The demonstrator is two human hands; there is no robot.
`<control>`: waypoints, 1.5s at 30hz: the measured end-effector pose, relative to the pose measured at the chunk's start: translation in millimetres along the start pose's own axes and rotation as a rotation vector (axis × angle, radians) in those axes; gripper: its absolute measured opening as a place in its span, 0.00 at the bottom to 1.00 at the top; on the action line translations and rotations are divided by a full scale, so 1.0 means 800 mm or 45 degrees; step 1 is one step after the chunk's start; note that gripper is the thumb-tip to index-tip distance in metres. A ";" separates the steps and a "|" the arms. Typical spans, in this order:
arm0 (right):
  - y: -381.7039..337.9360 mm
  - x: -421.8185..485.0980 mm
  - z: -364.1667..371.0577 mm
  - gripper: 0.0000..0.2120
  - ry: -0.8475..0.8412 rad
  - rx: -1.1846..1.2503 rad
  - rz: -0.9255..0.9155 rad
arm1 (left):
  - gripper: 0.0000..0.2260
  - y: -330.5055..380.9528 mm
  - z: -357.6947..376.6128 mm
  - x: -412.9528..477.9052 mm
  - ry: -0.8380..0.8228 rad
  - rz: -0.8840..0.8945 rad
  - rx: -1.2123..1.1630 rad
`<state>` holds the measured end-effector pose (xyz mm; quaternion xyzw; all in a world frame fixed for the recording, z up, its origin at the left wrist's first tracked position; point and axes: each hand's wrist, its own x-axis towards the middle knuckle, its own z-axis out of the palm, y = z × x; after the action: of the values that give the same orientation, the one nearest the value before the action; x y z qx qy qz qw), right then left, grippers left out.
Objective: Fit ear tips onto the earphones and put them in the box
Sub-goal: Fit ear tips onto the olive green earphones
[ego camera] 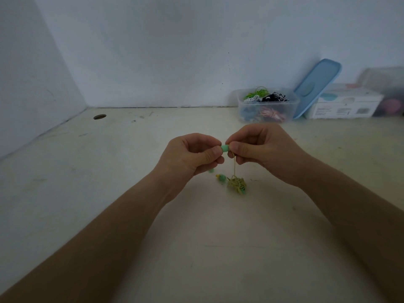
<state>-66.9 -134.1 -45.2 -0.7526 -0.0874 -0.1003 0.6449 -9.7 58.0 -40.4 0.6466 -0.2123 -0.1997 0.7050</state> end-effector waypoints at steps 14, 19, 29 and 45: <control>-0.001 0.001 0.004 0.03 0.045 -0.053 0.002 | 0.15 0.001 0.003 -0.001 -0.004 0.016 -0.028; -0.001 0.001 0.004 0.03 0.029 -0.004 0.031 | 0.16 0.000 0.001 -0.001 0.007 0.052 0.041; -0.001 0.000 0.002 0.06 -0.023 0.080 0.035 | 0.10 0.001 -0.003 -0.001 -0.084 0.046 -0.046; -0.010 0.001 -0.005 0.15 -0.050 -0.069 0.222 | 0.02 0.002 -0.020 0.012 0.163 0.334 0.757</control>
<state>-68.4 -136.6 -36.7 -0.7762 -0.0312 -0.0314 0.6289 7.6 65.9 -39.6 0.8023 -0.2981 0.0044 0.5171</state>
